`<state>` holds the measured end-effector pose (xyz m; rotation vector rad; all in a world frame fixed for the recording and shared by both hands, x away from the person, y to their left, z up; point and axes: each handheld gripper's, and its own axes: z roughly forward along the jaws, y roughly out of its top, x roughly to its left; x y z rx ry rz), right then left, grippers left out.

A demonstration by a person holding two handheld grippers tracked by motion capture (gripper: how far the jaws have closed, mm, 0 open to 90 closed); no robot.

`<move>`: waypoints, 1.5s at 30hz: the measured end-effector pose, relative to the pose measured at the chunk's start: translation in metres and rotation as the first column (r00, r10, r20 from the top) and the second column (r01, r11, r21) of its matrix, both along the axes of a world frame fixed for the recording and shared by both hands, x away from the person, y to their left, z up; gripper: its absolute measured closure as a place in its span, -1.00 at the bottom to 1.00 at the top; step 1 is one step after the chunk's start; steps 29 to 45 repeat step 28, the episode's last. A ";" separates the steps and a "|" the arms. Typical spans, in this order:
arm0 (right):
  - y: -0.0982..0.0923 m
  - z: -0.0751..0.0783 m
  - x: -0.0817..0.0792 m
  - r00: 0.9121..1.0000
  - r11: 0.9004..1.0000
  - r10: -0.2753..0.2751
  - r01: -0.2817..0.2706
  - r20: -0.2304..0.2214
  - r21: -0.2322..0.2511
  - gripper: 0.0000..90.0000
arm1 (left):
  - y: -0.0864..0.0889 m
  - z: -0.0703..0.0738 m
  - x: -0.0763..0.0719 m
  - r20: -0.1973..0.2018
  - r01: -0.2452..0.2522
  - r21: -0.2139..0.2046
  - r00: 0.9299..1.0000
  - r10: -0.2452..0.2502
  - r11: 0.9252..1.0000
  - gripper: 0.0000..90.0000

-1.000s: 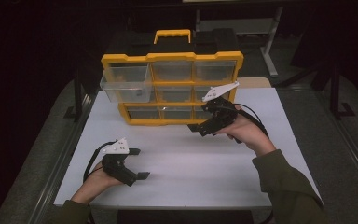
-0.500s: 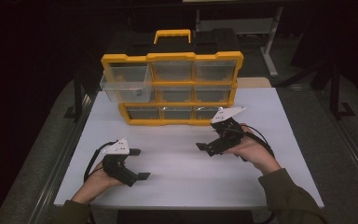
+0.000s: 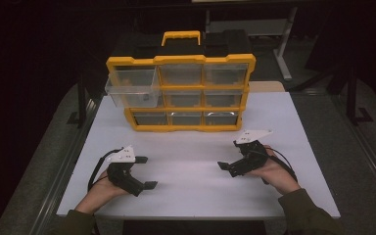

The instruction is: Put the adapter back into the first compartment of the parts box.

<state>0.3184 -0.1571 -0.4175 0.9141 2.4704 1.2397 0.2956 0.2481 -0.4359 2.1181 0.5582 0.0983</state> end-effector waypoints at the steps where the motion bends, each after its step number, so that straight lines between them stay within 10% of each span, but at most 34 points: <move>1: -0.002 -0.002 -0.001 1.000 1.000 -0.005 0.005 -0.001 0.006 -0.98 | 0.000 0.000 0.000 0.000 0.001 0.002 1.000 -0.001 1.000 -1.00; 45: -0.039 -0.027 -0.028 0.996 0.996 -0.092 0.092 -0.016 -0.019 -0.99 | 0.002 -0.003 -0.001 0.015 -0.008 0.010 1.000 0.008 1.000 -1.00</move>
